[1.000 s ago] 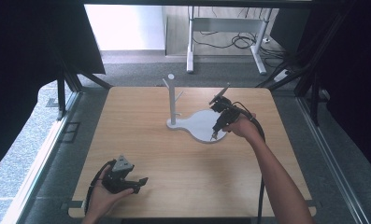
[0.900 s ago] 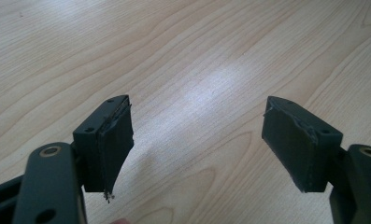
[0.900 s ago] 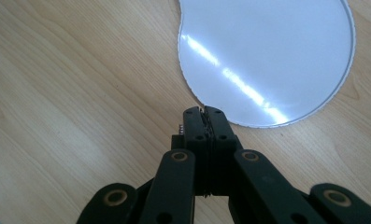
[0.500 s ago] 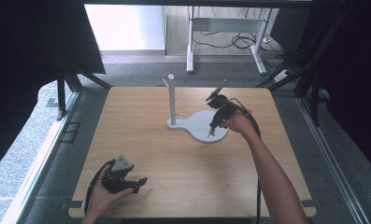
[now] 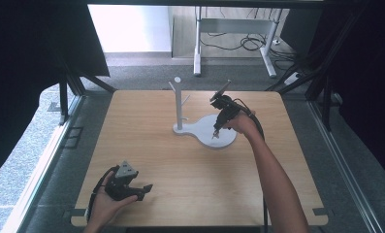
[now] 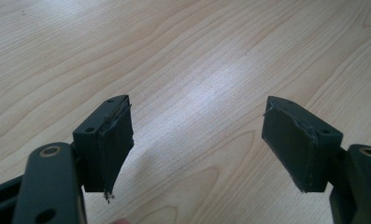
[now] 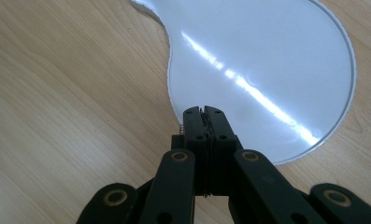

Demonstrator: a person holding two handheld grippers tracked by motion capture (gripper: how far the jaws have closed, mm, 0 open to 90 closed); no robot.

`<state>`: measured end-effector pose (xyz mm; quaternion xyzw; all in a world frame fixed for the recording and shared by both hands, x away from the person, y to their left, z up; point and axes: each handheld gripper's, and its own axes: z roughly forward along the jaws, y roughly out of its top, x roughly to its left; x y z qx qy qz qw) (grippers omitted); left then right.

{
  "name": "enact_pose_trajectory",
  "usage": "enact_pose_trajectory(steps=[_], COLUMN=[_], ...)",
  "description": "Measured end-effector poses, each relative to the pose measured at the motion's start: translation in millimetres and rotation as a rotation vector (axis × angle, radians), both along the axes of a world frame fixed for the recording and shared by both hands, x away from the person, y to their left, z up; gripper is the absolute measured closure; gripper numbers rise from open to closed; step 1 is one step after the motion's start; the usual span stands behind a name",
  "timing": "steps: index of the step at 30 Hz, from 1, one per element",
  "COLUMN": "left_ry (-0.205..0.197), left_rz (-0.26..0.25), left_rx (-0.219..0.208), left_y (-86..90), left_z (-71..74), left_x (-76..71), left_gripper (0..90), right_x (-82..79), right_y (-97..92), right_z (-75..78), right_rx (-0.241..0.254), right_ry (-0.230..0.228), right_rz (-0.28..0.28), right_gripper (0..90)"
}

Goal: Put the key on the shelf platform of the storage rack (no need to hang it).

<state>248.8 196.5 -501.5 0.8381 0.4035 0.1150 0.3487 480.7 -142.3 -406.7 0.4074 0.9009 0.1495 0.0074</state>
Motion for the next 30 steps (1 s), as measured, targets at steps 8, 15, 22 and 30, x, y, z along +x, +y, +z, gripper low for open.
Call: enact_pose_trajectory(steps=[8,15,22,30], left_ry=[-0.001,0.0,-0.003,0.002], left_rz=[0.007,0.006,0.008,0.012], left_rx=[-0.004,-0.007,-0.007,-0.011], left_y=[2.2,2.9,4.5,2.5], left_z=[-0.1,0.6,1.2,-0.2], left_x=[0.8,0.7,0.8,0.6], left_gripper=[25.1,25.0,25.1,25.0], right_x=[11.7,19.5,24.9,29.8], right_y=[4.7,4.7,5.3,5.7], right_z=[-7.3,-15.3,-21.9,-27.4], right_rx=[0.005,-0.001,-0.011,-0.005], right_ry=[0.001,0.007,0.002,0.005], right_rz=[-0.019,-0.035,-0.049,-0.075], right_gripper=[89.1,89.1,89.1,89.1])
